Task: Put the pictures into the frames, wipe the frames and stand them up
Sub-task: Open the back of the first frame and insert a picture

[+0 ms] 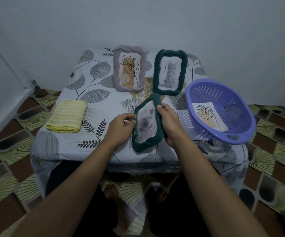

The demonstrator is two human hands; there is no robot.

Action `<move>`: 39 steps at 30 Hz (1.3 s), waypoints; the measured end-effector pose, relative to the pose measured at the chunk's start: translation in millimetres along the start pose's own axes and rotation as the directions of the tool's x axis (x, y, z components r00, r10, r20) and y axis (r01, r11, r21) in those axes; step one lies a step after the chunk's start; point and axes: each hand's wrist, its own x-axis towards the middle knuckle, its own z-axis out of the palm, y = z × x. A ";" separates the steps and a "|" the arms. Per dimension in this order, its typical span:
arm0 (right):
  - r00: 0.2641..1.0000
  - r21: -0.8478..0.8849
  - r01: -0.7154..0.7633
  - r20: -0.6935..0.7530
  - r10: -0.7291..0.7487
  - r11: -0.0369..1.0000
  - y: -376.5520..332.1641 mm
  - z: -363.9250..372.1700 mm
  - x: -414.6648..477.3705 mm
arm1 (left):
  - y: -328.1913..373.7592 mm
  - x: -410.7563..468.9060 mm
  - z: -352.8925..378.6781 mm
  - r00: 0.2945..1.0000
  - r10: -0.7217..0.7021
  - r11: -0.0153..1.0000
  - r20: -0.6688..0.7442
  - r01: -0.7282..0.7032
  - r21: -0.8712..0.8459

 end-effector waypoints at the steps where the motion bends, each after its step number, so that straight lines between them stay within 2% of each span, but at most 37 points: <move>1: 1.000 -0.007 0.002 -0.008 -0.002 1.000 1.5 -0.6 0.8 | -3.3 0.2 0.8 1.000 -0.003 0.998 -0.010 0.003 0.061; 4: 1.000 0.038 0.011 -0.023 -0.010 0.999 4.3 0.3 1.8 | -9.3 -0.1 1.2 0.999 -0.029 0.992 -0.034 0.033 0.122; 9: 0.999 0.174 -0.032 -0.029 0.037 0.984 13.0 4.5 3.8 | -12.6 2.3 -4.1 0.992 -0.100 0.994 -0.077 0.103 0.042; 12: 0.991 0.247 -0.069 -0.097 0.095 0.967 20.3 9.7 5.8 | -12.3 4.0 -9.9 0.980 -0.149 0.989 -0.130 0.146 -0.032; 14: 0.984 0.233 -0.091 -0.128 0.123 0.968 25.3 12.5 6.8 | -14.2 5.4 -13.7 0.971 -0.173 0.984 -0.168 0.165 -0.061; 17: 0.986 0.086 -0.099 -0.123 0.109 0.991 33.9 15.9 9.9 | -19.5 7.9 -19.1 0.963 -0.157 0.988 -0.219 0.155 -0.025; 19: 0.993 -0.090 -0.062 -0.107 0.052 0.994 39.7 16.2 15.2 | -22.6 9.9 -22.1 0.960 -0.133 0.990 -0.248 0.139 0.006; 21: 0.994 -0.301 -0.003 -0.107 -0.030 0.954 41.7 14.0 20.7 | -24.1 12.0 -23.3 0.958 -0.113 0.990 -0.262 0.129 0.046; 23: 0.986 -0.542 0.037 -0.119 -0.121 0.839 45.1 9.4 28.2 | -25.5 13.4 -23.0 0.961 -0.079 0.990 -0.264 0.107 0.093; 25: 0.975 -0.775 -0.001 -0.141 -0.172 0.632 48.5 6.4 34.0 | -27.6 13.8 -21.2 0.963 -0.041 0.990 -0.267 0.076 0.121; 26: 0.973 -0.833 -0.019 -0.143 -0.181 0.554 49.8 5.6 35.5 | -28.8 14.0 -20.0 0.963 -0.022 0.990 -0.270 0.059 0.131; 27: 0.974 -0.860 -0.025 -0.136 -0.181 0.510 50.7 5.3 36.1 | -29.9 14.0 -18.7 0.962 -0.008 0.989 -0.272 0.047 0.139; 30: 0.974 -0.886 -0.004 -0.108 -0.197 0.464 53.8 3.3 35.3 | -32.5 14.5 -16.8 0.964 0.013 0.986 -0.266 0.031 0.163; 39: 0.953 -0.898 0.013 -0.122 -0.279 0.440 55.1 2.6 32.1 | -38.7 19.4 -19.6 0.974 0.084 0.949 -0.212 -0.013 0.315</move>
